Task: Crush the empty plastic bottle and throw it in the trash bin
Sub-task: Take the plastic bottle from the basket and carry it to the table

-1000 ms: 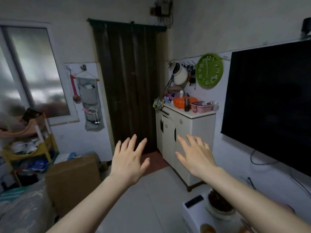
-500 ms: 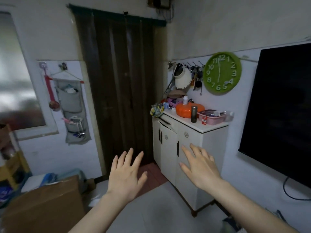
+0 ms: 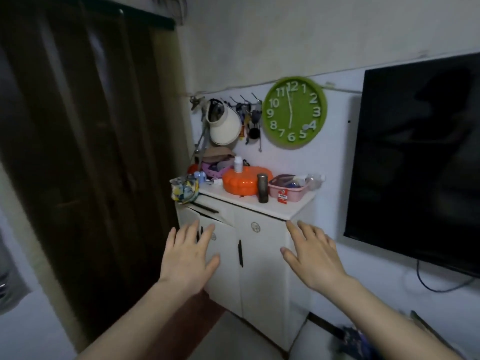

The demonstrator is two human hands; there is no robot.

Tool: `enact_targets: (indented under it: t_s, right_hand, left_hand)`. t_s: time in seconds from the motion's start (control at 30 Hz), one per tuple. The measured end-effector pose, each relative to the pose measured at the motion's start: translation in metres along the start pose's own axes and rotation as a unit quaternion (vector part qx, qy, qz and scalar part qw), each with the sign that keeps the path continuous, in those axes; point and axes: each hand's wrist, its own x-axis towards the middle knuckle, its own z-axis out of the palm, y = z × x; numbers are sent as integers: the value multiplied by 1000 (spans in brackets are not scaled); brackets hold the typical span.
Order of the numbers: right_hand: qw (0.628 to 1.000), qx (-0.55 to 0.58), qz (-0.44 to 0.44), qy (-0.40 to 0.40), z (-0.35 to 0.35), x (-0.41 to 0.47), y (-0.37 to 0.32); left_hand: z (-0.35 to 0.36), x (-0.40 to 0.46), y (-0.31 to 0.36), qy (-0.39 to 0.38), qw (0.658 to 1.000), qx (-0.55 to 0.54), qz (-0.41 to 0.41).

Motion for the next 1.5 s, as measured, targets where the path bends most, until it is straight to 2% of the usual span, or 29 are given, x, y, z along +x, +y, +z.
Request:
enact_targets:
  t_s: [0.37, 0.67, 0.77, 0.87, 1.07, 1.17, 1.3, 1.5]
  right_hand:
    - [993, -50, 104, 0, 55, 116, 24]
    - [991, -40, 125, 11, 102, 270, 73]
    - [990, -54, 131, 14, 109, 310, 92]
    - [987, -61, 146, 2, 121, 332, 110]
    - [973, -89, 214, -10, 126, 368, 150]
    - [963, -103, 247, 5, 131, 387, 167]
    - [947, -109, 303, 15, 145, 408, 184]
    - [911, -116, 395, -4, 177, 421, 194]
  left_hand:
    - [114, 127, 12, -2, 983, -138, 125]
    - [184, 288, 4, 19, 981, -126, 148]
    - [203, 331, 16, 17, 978, -142, 152]
    - [224, 367, 36, 25, 960, -192, 202]
    - [246, 460, 87, 50, 938, -196, 282]
    - [263, 503, 121, 38, 927, -190, 320]
    - [295, 540, 158, -18, 918, -188, 349]
    - [327, 566, 192, -67, 909, -146, 384]
